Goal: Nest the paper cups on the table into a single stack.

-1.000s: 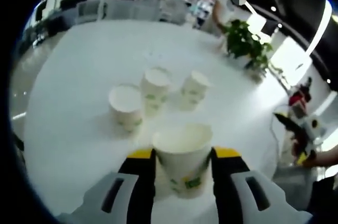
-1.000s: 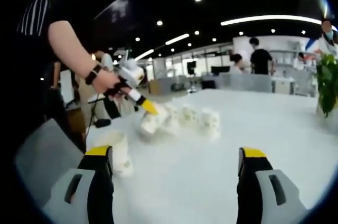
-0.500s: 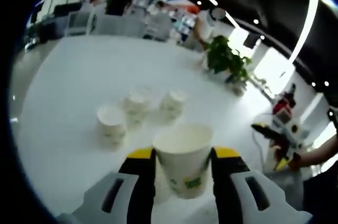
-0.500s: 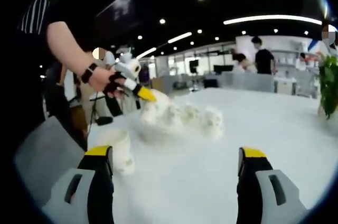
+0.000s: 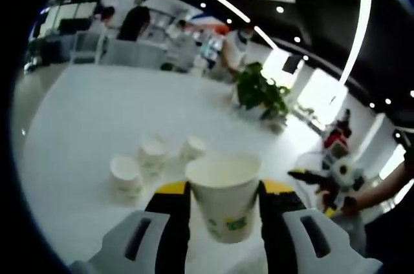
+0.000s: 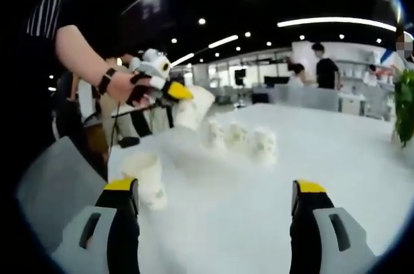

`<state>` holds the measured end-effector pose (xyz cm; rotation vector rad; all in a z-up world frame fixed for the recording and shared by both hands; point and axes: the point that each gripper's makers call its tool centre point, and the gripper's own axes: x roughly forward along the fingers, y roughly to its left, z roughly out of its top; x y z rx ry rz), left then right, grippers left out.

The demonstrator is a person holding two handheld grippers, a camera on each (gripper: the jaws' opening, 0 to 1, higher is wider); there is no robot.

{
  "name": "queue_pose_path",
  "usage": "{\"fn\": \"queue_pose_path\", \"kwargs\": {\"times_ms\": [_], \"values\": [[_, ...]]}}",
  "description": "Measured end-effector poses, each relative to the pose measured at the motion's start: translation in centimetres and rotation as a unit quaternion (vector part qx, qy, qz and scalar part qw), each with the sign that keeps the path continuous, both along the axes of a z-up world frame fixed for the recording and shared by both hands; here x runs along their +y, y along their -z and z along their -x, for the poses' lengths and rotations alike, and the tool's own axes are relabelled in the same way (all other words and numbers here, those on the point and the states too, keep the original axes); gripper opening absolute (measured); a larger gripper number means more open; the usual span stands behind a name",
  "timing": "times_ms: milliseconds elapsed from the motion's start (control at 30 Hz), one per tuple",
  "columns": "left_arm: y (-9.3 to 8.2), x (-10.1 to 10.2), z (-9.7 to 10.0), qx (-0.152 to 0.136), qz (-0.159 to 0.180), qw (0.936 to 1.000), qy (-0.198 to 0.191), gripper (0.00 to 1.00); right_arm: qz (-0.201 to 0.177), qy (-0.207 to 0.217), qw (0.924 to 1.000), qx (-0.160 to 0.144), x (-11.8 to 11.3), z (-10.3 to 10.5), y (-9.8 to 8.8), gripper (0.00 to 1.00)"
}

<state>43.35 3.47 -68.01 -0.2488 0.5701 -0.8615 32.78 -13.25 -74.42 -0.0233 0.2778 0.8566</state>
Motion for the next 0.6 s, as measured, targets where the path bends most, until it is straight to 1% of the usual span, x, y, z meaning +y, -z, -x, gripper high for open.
{"fn": "queue_pose_path", "kwargs": {"times_ms": [167,233,267,400,500,600], "values": [[-0.6,-0.4,0.7,-0.021,0.006,0.9997,0.013,0.39,0.004,-0.001,1.0,0.002,0.1,0.0,0.2,0.96],[-0.5,-0.3,1.0,-0.024,0.002,0.9996,0.014,0.39,0.003,-0.002,1.0,0.002,0.1,0.0,0.1,0.96],[-0.7,-0.4,1.2,-0.027,0.007,0.9995,0.016,0.39,0.003,-0.002,1.0,0.002,0.1,0.0,0.1,0.96],[-0.9,-0.1,1.6,-0.031,0.014,0.9993,0.013,0.39,0.006,0.0,1.0,0.001,0.1,-0.1,0.2,0.96],[-1.6,-0.3,2.0,-0.044,0.019,0.9988,0.011,0.39,0.006,0.003,1.0,0.002,0.1,-0.2,0.2,0.96],[-1.6,-0.4,2.3,-0.052,0.018,0.9984,0.016,0.39,0.009,0.003,1.0,0.003,0.1,-0.2,0.2,0.96]]}}
